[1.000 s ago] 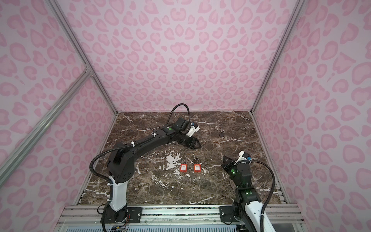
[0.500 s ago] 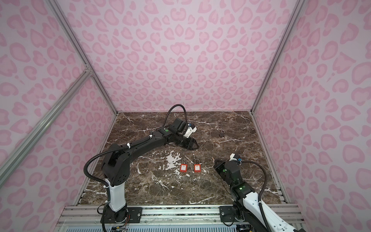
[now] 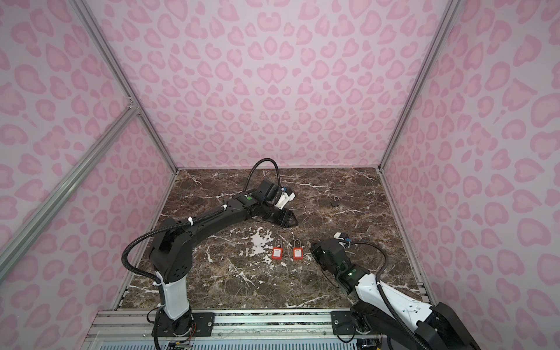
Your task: Lock with the key
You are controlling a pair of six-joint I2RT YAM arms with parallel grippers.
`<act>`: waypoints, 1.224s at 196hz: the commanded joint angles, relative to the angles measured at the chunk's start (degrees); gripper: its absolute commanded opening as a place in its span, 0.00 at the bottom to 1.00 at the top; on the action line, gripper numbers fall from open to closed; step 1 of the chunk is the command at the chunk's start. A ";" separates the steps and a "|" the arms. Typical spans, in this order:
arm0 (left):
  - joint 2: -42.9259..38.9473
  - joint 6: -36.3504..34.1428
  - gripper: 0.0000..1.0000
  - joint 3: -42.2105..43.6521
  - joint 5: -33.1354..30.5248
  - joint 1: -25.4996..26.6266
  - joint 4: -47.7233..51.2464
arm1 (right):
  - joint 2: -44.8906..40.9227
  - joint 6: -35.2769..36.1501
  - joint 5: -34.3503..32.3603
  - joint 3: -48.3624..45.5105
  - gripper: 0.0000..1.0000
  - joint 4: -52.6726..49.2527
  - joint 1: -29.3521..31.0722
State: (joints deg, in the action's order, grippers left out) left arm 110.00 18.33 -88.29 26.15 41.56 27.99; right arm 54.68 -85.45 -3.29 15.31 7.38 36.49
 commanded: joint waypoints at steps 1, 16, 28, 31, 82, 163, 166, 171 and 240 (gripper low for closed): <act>-1.25 0.04 0.58 0.31 -0.24 -0.17 -1.46 | 1.00 -4.19 -4.22 -0.06 0.00 -0.84 1.38; -1.36 -0.04 0.58 0.40 -0.18 -0.19 -1.51 | 2.19 -4.22 -4.02 -0.10 0.00 0.09 1.57; -1.49 -0.01 0.58 0.48 -0.05 -0.28 -1.47 | 3.25 -4.41 -3.46 -0.06 0.00 1.10 1.59; -1.53 -0.04 0.59 0.49 -0.05 -0.27 -1.45 | 3.49 -4.45 -3.35 -0.06 0.00 1.33 1.65; -1.98 0.00 0.58 1.27 -0.08 -0.26 -1.40 | 6.38 -4.94 -3.30 -0.09 0.00 2.33 1.74; -2.31 -0.12 0.58 1.85 0.03 -0.34 -1.51 | 8.33 -6.00 -2.70 -0.54 0.00 3.28 1.83; -2.33 -0.12 0.58 1.89 0.02 -0.34 -1.53 | 8.41 -6.04 -2.69 -0.60 0.00 3.38 1.75; -2.34 -0.12 0.58 1.89 0.00 -0.35 -1.61 | 8.52 -6.13 -2.56 -0.65 0.00 3.59 1.77; -3.03 0.09 0.58 2.55 -0.48 -0.62 -1.62 | 13.55 -5.56 1.44 2.19 0.17 1.99 1.75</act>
State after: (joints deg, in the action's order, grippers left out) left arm 108.27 18.31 -86.13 26.11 41.04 27.33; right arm 66.94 -91.26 -3.31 16.80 10.39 38.24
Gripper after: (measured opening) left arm 0.584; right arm 0.087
